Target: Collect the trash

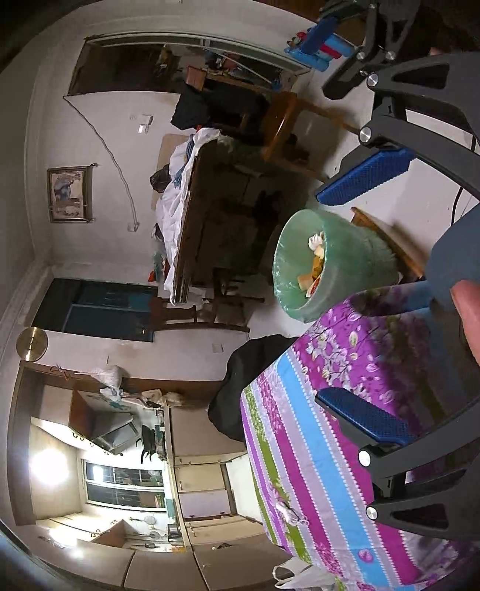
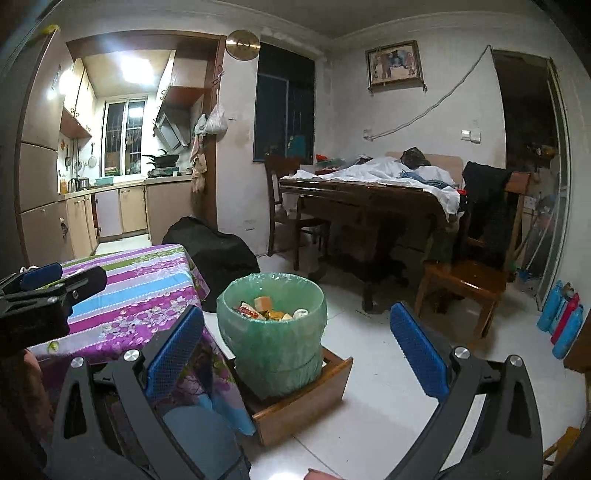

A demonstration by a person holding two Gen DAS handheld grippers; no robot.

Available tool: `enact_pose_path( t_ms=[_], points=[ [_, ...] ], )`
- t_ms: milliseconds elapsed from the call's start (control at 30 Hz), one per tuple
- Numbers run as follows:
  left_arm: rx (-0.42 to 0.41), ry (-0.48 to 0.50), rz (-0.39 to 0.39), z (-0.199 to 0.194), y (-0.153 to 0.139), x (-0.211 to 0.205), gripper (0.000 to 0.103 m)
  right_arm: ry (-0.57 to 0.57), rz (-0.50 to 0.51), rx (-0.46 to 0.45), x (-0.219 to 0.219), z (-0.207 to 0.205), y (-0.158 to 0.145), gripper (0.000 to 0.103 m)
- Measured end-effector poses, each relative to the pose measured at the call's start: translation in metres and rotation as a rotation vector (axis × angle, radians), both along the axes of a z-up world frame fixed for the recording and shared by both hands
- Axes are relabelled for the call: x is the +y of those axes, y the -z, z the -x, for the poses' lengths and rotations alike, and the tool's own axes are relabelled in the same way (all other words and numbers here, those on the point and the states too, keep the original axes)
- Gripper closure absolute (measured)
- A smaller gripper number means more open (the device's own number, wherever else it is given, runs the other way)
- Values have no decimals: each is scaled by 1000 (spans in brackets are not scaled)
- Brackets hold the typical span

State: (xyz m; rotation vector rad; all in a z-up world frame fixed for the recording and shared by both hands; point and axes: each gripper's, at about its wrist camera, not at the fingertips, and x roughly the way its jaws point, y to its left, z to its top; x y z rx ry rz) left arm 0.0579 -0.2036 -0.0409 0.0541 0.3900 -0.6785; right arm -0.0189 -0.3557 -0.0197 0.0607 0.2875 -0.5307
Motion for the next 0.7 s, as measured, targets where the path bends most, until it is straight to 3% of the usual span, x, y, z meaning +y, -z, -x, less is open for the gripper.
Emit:
enact_pose_path(
  t_ms=[233, 700],
  points=[
    [-63, 33, 0, 43, -11, 9, 5, 34, 10, -94, 2, 37, -13, 5],
    [-49, 50, -25, 43, -14, 10, 5, 29, 14, -95, 1, 42, -17, 5]
  ],
)
